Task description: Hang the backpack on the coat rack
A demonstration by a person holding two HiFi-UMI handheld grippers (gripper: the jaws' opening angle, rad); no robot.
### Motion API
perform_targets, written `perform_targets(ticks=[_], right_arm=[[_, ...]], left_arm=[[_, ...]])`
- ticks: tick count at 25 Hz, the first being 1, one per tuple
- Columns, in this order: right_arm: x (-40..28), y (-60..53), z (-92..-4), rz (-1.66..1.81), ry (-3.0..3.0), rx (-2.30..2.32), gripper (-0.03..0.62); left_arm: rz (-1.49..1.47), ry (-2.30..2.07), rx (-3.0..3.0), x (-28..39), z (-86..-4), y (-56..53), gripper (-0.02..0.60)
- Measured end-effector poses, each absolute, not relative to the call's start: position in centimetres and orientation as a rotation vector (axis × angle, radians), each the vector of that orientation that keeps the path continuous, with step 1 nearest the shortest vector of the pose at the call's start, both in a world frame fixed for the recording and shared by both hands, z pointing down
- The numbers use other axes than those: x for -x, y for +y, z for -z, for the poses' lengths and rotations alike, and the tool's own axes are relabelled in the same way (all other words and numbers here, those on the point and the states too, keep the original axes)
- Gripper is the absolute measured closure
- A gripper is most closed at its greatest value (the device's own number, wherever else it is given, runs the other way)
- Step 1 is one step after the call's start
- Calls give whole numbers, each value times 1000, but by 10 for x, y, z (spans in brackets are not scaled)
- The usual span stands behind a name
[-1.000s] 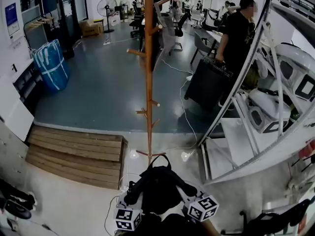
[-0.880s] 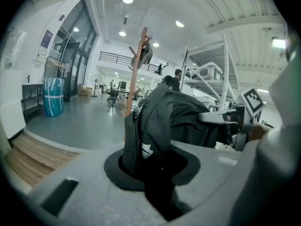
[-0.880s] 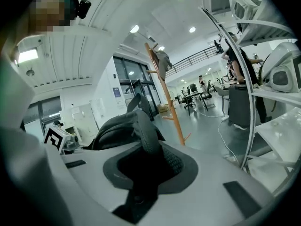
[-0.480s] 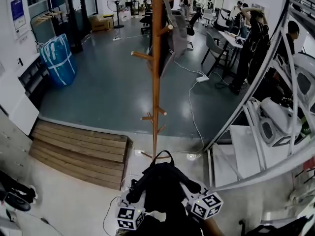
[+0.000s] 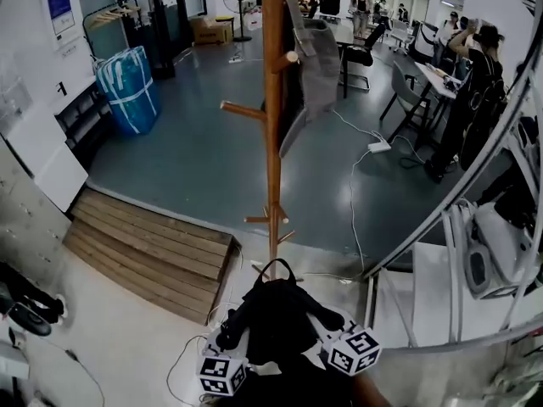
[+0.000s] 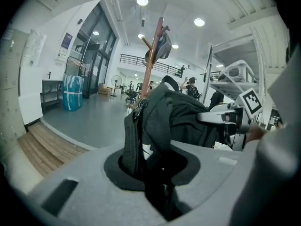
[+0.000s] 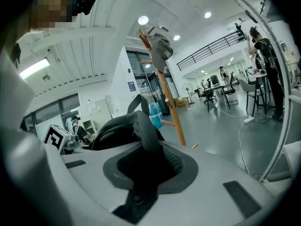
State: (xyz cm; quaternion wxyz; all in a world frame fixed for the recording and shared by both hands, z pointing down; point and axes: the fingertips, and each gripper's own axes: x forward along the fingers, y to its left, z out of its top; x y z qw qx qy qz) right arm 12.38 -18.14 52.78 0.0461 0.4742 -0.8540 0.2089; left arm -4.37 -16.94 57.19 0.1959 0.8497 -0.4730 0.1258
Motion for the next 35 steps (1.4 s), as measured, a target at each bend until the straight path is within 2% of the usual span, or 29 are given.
perform_targets(ticks=[15,35], right_arm=[[-171,-269,-530,-570,-2693,-1303,523],[-174,-338,-569,-622,-2684,-1252,522]], left_arm=[[-285,-1466,-2308,-6,-571,-239,494],[-311,-1510,-2234,-11,-609,-297,494]])
